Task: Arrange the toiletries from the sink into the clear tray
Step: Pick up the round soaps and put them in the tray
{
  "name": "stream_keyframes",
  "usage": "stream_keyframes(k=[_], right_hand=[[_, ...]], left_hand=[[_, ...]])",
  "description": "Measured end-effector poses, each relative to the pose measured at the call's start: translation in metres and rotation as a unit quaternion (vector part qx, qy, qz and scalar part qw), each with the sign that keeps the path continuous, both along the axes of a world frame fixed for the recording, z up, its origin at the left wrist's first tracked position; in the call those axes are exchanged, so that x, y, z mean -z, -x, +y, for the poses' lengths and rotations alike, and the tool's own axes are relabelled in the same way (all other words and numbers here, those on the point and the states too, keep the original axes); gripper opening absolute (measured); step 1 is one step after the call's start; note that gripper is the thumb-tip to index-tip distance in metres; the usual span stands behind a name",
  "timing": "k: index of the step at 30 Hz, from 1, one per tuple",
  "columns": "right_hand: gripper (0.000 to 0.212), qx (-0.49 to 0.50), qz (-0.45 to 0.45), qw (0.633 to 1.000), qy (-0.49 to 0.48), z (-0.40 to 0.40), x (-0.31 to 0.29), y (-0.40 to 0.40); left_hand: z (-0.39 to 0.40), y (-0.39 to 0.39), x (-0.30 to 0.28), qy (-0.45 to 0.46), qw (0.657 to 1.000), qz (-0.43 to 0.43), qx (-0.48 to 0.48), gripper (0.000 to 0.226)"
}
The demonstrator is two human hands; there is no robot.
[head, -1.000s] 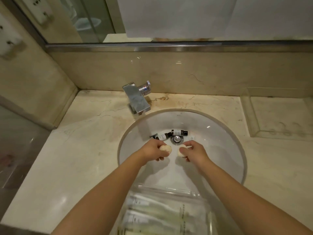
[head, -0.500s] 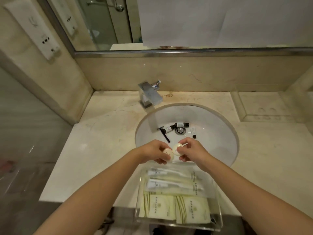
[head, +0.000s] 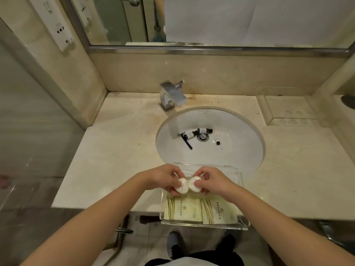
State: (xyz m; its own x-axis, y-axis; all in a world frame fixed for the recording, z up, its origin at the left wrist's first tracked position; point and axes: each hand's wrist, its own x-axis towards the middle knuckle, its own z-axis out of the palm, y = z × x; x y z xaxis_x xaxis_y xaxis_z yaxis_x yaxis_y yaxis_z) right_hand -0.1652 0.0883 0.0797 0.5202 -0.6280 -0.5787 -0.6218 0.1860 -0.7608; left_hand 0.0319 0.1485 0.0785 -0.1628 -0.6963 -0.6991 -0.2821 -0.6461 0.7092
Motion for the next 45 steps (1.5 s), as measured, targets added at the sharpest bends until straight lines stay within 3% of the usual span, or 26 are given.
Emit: stream_keyframes(k=[9,20,32,37,45], right_hand=[[0.012,-0.093,0.057,0.994,0.033,0.026,0.013,0.010],[0.017,-0.231,0.107,0.961,0.110,0.030,0.018,0.005],[0.020,-0.239,0.111,0.956,0.127,0.032,0.023,0.007],[0.024,-0.236,0.119,0.957,0.123,0.031,0.022,0.007],[0.025,-0.257,0.125,0.952,0.112,0.027,0.019,0.001]], left_hand=[[0.014,0.012,0.010,0.008,0.984,-0.110,0.141,0.017],[0.017,0.026,0.014,0.073,0.923,-0.228,0.300,0.022],[0.024,0.023,0.019,0.071,0.938,-0.206,0.268,0.021],[0.019,0.023,0.022,0.079,0.929,-0.229,0.280,0.029],[0.000,0.017,0.012,0.051,0.943,-0.199,0.261,0.039]])
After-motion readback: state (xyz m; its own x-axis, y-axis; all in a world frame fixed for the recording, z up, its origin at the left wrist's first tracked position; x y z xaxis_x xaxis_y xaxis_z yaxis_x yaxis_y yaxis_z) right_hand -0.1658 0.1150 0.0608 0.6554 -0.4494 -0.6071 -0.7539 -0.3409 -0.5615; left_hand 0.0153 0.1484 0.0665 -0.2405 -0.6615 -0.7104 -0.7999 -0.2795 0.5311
